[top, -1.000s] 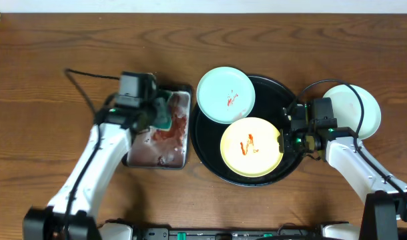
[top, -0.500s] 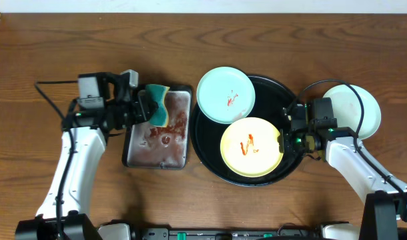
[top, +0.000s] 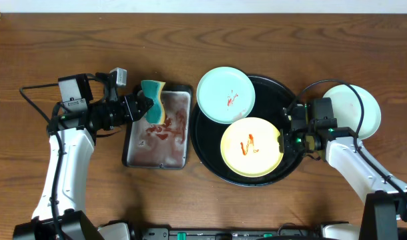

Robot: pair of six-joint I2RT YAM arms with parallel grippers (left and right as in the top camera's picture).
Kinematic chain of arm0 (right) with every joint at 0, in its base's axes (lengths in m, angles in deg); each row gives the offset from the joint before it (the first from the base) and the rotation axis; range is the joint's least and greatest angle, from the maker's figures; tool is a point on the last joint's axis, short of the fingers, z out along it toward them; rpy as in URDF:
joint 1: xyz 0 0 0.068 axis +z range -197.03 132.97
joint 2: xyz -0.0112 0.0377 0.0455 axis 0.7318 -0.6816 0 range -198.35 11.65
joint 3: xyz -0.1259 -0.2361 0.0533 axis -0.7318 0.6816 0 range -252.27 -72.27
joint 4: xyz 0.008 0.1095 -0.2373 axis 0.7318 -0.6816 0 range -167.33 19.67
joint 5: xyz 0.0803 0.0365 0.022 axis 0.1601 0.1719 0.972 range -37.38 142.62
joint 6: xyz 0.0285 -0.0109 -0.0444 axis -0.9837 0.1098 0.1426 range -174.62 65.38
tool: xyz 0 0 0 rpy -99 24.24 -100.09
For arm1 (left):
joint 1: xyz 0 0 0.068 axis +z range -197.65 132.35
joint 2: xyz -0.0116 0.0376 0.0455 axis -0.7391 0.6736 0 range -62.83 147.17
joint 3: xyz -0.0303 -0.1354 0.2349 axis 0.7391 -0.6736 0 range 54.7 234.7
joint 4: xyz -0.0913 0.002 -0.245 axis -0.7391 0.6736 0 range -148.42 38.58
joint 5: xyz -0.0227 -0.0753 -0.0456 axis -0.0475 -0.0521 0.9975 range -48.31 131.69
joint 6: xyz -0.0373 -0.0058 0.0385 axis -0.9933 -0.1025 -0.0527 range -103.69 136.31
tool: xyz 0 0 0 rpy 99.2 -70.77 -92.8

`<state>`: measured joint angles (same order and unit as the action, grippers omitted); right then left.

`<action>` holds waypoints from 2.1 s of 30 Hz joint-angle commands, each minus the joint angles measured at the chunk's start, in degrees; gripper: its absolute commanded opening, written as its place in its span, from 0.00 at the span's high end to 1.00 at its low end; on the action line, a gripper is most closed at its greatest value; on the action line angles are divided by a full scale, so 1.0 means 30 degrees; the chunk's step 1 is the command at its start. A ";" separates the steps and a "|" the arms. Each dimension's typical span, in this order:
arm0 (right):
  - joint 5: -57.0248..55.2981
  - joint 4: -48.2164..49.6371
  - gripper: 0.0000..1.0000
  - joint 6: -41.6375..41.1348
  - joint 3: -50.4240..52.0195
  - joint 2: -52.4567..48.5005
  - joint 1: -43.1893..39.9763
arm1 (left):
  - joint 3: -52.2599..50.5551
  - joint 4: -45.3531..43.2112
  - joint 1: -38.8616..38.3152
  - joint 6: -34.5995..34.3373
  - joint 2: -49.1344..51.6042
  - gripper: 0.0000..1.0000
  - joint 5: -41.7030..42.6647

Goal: Clean dirty plates on tray and stack at the side

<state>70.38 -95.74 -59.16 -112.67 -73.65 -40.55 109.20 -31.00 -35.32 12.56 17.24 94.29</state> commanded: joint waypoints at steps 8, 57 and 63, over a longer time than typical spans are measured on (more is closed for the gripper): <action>0.0007 0.0051 0.99 -0.0248 0.0044 -0.0073 0.0109 | -0.0131 -0.0036 0.0095 0.0459 -0.0007 0.93 0.0823; 0.0036 0.1100 0.99 -0.0408 0.2127 -0.0073 0.0109 | 0.1807 -0.4080 -1.8098 -0.7067 0.4801 0.93 -1.1497; 0.0036 0.1100 0.99 -0.0415 0.2127 -0.0073 0.0124 | 0.1807 -0.5858 -2.0014 -0.7497 0.7468 0.93 -1.1198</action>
<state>70.89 -92.31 -60.07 -107.34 -73.56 -40.58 113.51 -47.48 -93.70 -8.03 37.37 59.01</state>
